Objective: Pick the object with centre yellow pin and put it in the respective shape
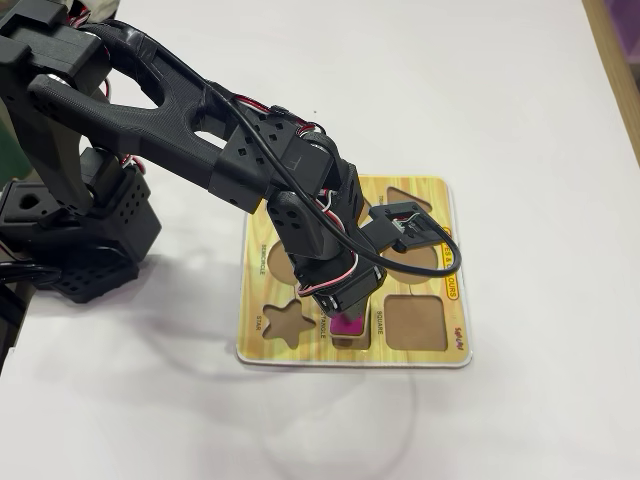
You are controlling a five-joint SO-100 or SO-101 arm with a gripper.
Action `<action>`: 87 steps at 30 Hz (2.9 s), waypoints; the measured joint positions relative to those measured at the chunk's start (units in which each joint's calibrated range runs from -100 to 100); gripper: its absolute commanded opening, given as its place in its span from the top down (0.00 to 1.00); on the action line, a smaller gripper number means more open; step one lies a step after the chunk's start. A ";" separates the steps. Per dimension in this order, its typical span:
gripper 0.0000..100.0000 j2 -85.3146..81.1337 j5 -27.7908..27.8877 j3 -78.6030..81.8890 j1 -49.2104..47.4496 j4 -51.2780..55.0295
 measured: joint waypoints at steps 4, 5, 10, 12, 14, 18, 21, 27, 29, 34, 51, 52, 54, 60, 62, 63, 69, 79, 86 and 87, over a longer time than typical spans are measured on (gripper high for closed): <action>0.99 0.00 1.51 0.00 0.00 -1.46; 0.99 0.00 1.72 0.00 0.00 -1.71; 0.99 0.00 2.18 0.00 0.00 -2.66; 0.99 0.00 2.86 0.00 0.00 -3.68; 0.99 0.00 3.22 0.00 0.00 -4.03; 0.99 0.69 3.33 0.00 0.00 -4.28; 0.99 2.41 3.54 0.00 0.00 -4.37; 0.99 2.41 3.43 0.00 0.00 -4.37; 0.99 2.75 3.33 0.00 0.00 -4.37; 0.99 2.92 3.33 0.00 0.00 -4.28; 0.99 2.92 3.22 0.18 0.00 -4.28; 0.99 2.92 3.17 0.18 0.00 -4.11; 0.99 2.92 3.33 0.18 0.00 -3.51; 0.99 2.92 3.43 0.18 0.00 -3.51; 0.99 2.92 3.54 0.18 0.00 -3.34; 0.99 2.92 3.64 0.18 0.00 -3.34; 0.96 2.92 3.59 0.45 0.00 -3.34; 0.81 2.92 3.59 0.45 0.00 -3.34; 0.82 -0.86 3.12 0.45 0.94 -3.34; 0.82 -2.23 3.17 0.45 1.22 -3.34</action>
